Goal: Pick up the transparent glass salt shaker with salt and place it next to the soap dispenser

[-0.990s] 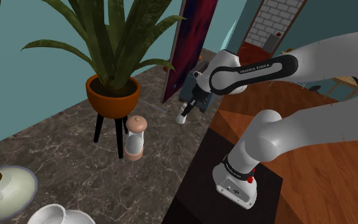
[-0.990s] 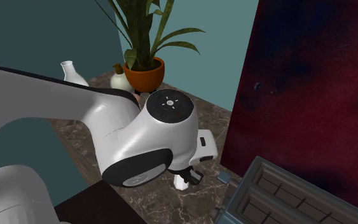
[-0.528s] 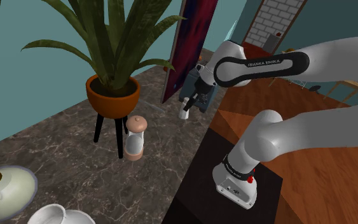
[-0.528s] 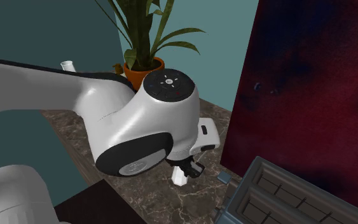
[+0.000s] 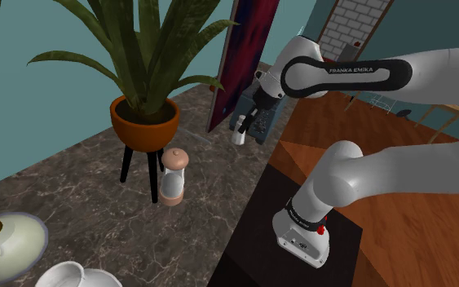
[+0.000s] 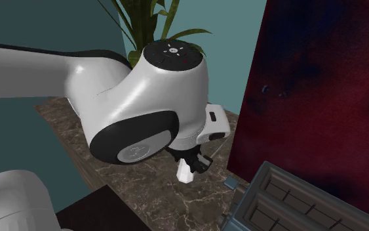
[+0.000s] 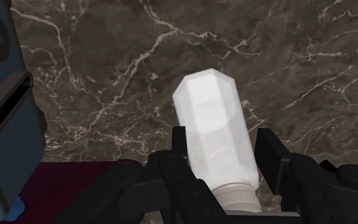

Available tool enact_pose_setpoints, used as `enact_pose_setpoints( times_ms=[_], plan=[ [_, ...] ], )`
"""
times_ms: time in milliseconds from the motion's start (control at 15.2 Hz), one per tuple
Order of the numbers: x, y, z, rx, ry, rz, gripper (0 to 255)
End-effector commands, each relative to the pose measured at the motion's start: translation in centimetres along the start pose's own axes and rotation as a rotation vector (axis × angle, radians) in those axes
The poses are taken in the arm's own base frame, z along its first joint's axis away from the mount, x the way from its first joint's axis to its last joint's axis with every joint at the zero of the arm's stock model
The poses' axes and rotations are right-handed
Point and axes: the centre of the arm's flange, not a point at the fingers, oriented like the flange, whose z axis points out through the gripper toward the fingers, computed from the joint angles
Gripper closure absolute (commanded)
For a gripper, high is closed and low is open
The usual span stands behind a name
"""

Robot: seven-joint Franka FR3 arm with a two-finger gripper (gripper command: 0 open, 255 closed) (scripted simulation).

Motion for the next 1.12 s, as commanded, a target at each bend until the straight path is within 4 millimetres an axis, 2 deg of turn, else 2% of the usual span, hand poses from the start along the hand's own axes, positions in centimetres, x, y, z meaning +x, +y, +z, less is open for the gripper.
enact_pose_setpoints(
  times_ms=[0,1056],
  plan=[
    [0.2,-0.1,-1.1,0.0,0.0,0.0,255],
    [2.2,-1.1,-9.2,0.0,0.0,0.0,255]
  ],
)
